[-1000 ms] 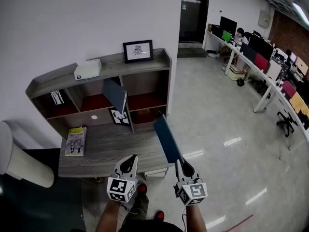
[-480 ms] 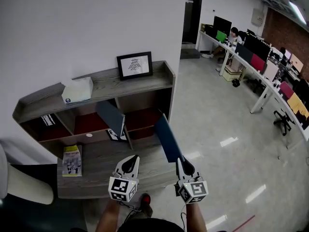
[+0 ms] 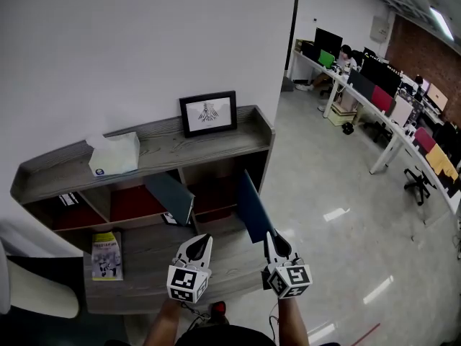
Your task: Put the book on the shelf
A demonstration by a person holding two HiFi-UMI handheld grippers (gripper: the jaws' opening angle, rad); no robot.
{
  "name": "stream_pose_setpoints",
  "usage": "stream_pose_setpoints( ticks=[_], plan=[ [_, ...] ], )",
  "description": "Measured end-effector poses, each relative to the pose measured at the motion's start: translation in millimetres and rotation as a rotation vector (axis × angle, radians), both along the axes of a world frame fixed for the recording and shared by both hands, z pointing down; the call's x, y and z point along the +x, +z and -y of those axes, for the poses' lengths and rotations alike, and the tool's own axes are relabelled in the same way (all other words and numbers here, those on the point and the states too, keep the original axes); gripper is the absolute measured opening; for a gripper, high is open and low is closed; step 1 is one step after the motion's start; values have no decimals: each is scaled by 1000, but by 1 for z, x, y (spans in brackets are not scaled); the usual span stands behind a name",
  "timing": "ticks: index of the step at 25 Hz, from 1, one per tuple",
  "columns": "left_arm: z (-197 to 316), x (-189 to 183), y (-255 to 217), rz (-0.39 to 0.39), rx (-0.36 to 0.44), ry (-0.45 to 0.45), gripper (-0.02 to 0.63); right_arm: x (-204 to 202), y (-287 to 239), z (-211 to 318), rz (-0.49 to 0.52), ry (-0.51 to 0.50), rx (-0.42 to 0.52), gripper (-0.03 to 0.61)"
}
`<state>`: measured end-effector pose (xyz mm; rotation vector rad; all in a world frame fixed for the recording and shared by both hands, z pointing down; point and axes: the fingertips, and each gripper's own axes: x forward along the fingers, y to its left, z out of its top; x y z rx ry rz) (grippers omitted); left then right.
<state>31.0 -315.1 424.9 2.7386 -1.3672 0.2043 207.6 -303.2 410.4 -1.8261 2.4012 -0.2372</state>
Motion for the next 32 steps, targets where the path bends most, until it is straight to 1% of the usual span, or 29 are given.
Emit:
stream_pose_setpoints(
  ticks=[6, 12, 23, 32],
  plan=[
    [19, 1, 5, -3, -6, 32, 6, -5, 6, 33, 24, 17, -32, 61],
    [37, -4, 7, -12, -9, 35, 6, -7, 10, 62, 30, 31, -53, 61],
    [56, 2, 11, -22, -23, 49, 6, 4, 1, 98, 47, 60, -35, 61],
    [62, 4, 12, -19, -28, 43, 6, 14, 2, 114, 74, 77, -41, 61]
  ],
)
